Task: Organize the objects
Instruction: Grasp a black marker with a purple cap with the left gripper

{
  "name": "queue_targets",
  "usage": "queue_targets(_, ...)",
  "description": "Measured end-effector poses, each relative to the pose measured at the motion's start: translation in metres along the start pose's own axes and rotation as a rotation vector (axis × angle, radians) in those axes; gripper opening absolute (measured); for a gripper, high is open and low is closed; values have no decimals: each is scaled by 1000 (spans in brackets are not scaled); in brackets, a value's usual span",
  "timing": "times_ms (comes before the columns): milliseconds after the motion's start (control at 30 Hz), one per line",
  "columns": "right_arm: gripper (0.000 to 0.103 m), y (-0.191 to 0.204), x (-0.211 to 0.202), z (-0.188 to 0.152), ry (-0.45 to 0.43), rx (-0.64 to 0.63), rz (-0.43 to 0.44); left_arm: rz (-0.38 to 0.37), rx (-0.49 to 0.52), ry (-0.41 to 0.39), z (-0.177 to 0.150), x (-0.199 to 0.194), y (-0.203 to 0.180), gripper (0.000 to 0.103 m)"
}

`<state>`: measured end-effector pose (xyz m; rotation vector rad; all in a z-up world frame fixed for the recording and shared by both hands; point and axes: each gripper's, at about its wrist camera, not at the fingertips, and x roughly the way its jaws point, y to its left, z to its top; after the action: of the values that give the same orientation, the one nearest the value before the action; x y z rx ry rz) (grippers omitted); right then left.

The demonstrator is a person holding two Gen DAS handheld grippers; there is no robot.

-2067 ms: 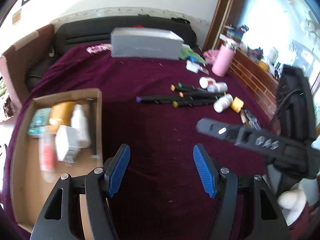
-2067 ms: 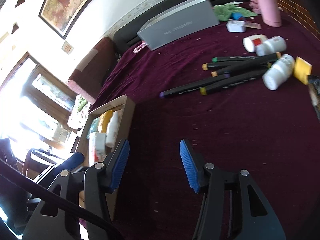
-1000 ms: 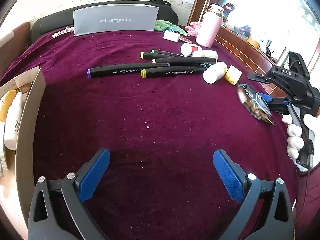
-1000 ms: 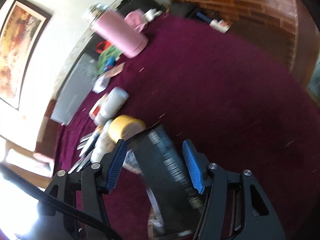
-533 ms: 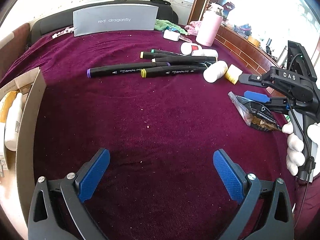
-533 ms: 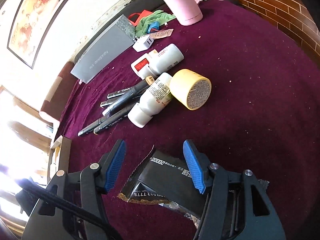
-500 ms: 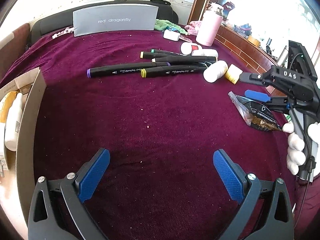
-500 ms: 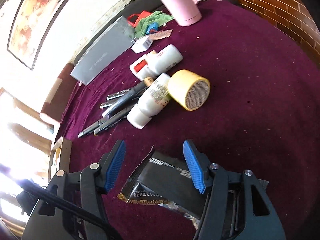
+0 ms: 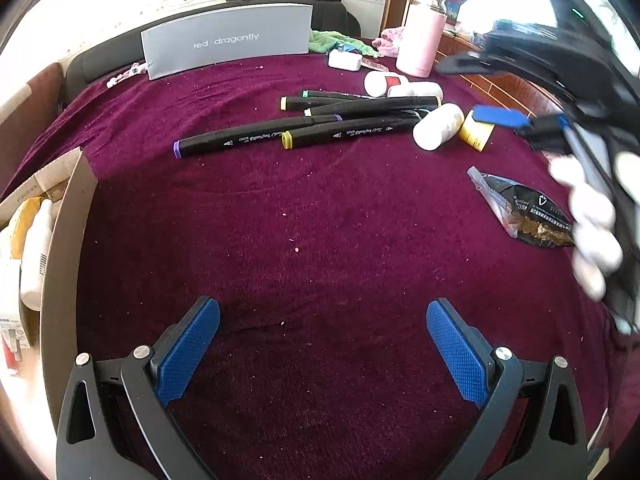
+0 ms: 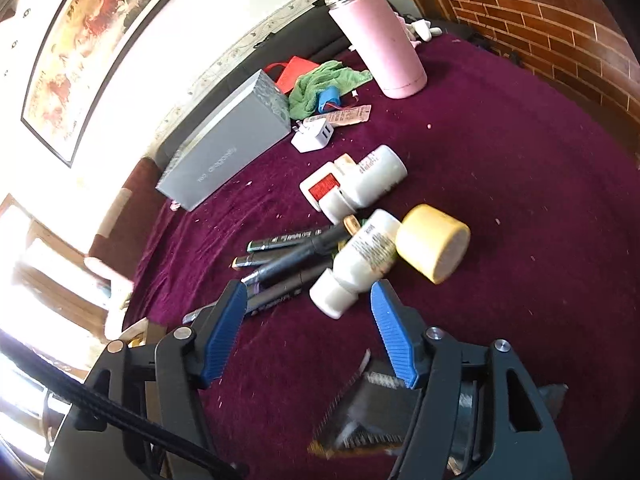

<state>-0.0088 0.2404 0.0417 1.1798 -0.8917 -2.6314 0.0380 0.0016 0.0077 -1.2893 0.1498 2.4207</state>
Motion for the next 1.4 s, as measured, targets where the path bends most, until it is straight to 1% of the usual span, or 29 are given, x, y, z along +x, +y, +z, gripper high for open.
queue_targets(33, 64, 4, 6, 4, -3, -8, -22, 0, 0, 0, 0, 0, 0, 101)
queue_targets(167, 64, 20, 33, 26, -27, -81, -176, -15, -11, -6, -1, -1, 3, 101)
queue_targets(233, 64, 26, 54, 38, -16, -135, -284, -19, -13, -8, -1, -2, 4, 101)
queue_targets(267, 64, 27, 61, 42, -9, -150, -313, -19, -13, -8, -1, -1, 4, 101)
queue_targets(300, 64, 26, 71, 46, 17, -160, -347, -19, -13, -8, -1, -1, 4, 101)
queue_targets(367, 64, 22, 86, 49, 66, -158, -386, -20, -14, -8, -1, -2, 5, 101)
queue_targets(400, 65, 24, 88, 49, 64, -182, -404, -22, -14, -8, -1, -2, 5, 101)
queue_targets(467, 65, 28, 91, 45, 100, -208, -404, -25, -15, -8, -1, -2, 4, 101)
queue_targets(533, 65, 31, 91, 38, 135, -223, -384, -28, -16, -9, -1, -2, 5, 101)
queue_targets(567, 65, 31, 89, 33, 155, -214, -360, -30, -18, -10, -1, -2, 5, 101)
queue_targets(667, 67, 28, 84, 15, 248, -161, -248, -31, -19, -11, -1, -3, 5, 101)
queue_targets(700, 67, 29, 83, 11, 258, -157, -226, -32, -19, -11, -1, -3, 5, 101)
queue_targets(767, 67, 34, 75, -3, 279, -184, -197, -33, -20, -11, -1, -3, 5, 101)
queue_targets(900, 70, 46, 61, -34, 356, -235, -113, -34, -19, -10, -1, -3, 5, 101)
queue_targets(967, 69, 50, 51, -49, 404, -247, -48, -33, -16, -9, -1, -2, 5, 101)
queue_targets(1000, 69, 50, 43, -53, 415, -233, 1, -27, -10, -6, -1, -1, 3, 101)
queue_targets(1033, 69, 47, 33, -55, 404, -207, 54, -21, -4, -3, -1, -1, 2, 101)
queue_targets(1067, 69, 44, 22, -55, 373, -188, 81, -16, 5, 1, -1, 0, 1, 101)
queue_targets(1100, 69, 39, 6, -52, 318, -171, 98, -18, 17, 6, -1, 0, 0, 101)
queue_targets(1167, 70, 30, -14, -46, 232, -152, 101, -75, -11, -1, -1, -4, 8, 101)
queue_targets(1233, 70, 15, -30, -42, 164, -106, 104, -177, -117, 4, 0, -12, 27, 101)
queue_targets(1267, 70, 6, -34, -38, 140, -79, 105, -203, -164, 6, 2, -16, 35, 101)
queue_targets(1300, 70, 1, -37, -38, 123, -63, 105, -207, -224, -6, 6, -20, 47, 101)
queue_targets(1367, 70, -11, -40, -40, 105, -47, 108, -166, -292, -36, 15, -25, 64, 101)
queue_targets(1400, 70, -14, -38, -41, 99, -37, 114, -155, -345, -52, 23, -26, 77, 99)
